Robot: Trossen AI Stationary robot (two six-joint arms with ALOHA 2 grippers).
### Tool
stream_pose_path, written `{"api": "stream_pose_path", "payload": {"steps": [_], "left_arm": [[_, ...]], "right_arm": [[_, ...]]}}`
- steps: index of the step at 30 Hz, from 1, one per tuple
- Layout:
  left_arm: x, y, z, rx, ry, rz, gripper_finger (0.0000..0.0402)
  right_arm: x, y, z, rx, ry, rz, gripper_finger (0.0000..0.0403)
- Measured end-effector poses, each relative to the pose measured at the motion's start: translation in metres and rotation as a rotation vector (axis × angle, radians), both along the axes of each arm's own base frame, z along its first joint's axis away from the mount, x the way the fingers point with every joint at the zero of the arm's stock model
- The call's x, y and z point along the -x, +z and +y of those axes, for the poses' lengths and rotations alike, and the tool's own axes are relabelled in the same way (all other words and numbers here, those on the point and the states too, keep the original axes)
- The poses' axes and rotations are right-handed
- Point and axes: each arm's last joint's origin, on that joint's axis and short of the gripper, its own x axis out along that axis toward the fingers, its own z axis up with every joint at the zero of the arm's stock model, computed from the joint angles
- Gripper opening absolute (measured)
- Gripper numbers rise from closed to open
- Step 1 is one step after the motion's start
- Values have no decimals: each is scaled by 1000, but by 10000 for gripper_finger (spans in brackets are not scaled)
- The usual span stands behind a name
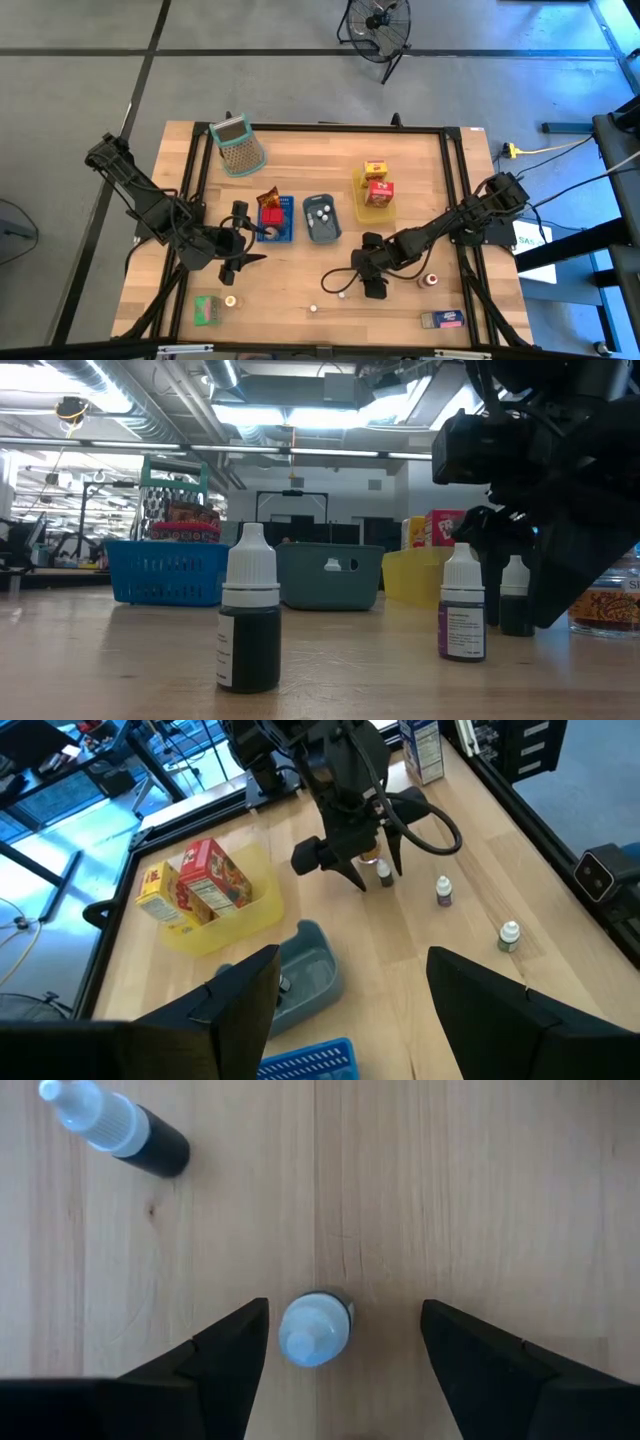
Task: Pick & Place Kitchen Items
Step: Put the small food coloring bottle into the gray bin
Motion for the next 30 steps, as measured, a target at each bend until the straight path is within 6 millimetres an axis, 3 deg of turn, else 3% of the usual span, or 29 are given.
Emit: {"api": "stream_pose_path", "payload": {"steps": [22, 30], "left_arm": [[0, 0, 0, 22, 12, -1, 249], [0, 0, 0, 22, 11, -1, 249]], "right_arm": [[-1, 0, 0, 5, 0, -7, 268], [-6, 14, 2, 42, 19, 35, 268]]}}
